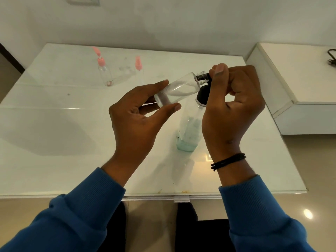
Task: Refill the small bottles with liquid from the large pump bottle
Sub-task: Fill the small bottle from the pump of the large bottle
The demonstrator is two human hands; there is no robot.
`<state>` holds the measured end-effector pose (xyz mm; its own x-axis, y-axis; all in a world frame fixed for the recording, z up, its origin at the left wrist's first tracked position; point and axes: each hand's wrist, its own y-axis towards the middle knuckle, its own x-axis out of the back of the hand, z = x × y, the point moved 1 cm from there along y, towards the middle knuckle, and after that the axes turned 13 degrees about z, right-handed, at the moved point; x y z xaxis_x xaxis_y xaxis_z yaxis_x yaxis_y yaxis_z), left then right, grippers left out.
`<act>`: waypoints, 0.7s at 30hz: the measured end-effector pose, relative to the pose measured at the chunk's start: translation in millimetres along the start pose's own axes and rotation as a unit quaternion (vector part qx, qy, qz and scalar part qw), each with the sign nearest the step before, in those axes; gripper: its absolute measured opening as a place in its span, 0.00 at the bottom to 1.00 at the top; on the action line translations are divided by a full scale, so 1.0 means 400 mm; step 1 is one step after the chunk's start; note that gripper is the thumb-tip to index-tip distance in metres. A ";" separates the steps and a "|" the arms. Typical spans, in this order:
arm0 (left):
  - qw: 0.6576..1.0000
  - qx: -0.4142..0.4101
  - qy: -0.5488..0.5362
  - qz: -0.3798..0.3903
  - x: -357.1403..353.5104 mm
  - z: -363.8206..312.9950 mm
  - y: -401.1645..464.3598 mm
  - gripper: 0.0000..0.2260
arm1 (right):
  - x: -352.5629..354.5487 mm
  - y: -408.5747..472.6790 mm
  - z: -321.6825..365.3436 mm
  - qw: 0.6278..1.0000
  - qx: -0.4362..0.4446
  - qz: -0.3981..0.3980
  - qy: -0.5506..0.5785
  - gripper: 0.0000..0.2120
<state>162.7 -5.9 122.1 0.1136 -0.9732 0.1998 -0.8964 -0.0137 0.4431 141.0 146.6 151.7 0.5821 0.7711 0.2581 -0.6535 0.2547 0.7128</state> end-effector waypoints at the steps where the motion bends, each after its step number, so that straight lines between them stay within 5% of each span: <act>1: 1.000 0.001 0.001 -0.001 0.001 0.001 0.000 0.20 | -0.001 -0.002 0.000 1.000 -0.002 0.003 0.003 0.13; 21: 1.000 0.000 -0.004 0.001 0.001 0.005 0.005 0.21 | 0.000 0.004 0.000 1.000 0.003 0.002 -0.006 0.13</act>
<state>160.1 -6.8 121.1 0.1078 -0.9751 0.1937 -0.8967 -0.0112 0.4425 139.9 146.9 152.9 0.5860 0.7645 0.2684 -0.6528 0.2493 0.7154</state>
